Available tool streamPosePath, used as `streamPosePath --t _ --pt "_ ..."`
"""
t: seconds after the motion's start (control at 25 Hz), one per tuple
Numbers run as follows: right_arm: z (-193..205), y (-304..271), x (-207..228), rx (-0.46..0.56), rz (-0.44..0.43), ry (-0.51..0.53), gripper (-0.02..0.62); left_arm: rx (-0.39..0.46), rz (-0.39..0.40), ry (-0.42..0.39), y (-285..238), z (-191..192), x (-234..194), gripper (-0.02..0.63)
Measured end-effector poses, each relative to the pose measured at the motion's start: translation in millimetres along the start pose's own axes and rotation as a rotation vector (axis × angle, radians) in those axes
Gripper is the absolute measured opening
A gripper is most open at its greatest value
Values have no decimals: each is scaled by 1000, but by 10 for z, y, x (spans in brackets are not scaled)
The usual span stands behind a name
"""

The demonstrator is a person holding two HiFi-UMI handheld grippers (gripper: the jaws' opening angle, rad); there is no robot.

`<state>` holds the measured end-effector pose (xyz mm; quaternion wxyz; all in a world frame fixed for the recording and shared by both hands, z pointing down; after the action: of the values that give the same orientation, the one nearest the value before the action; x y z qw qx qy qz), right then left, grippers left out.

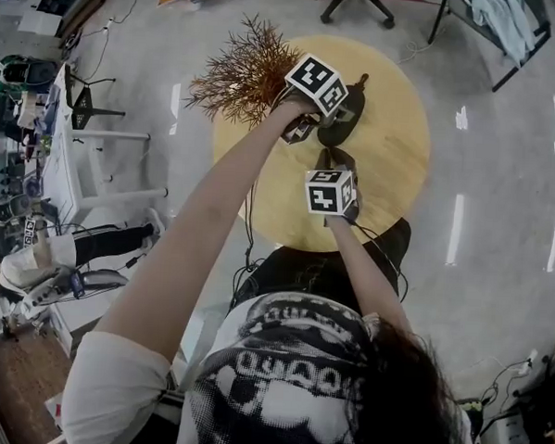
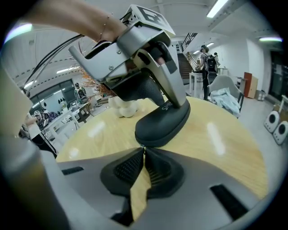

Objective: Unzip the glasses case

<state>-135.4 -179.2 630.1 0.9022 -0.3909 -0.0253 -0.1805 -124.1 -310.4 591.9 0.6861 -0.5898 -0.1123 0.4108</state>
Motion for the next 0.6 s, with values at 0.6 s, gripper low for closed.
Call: streamPosePath --t 0.6 --pt "-2 117 251 -62 -40 118 0 152 -9 -32 7 54 48 242"
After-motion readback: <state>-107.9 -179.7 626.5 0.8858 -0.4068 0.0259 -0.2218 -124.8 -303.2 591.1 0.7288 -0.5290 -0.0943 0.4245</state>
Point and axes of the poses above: the fingertips, and each gripper's own axes: y backward along the fingers, x to its right, z out of its underside, the point moved 5 cm from there along y, backward along the fingers, and after that the axes turned 1 degree about x, right-handed, at the moved point
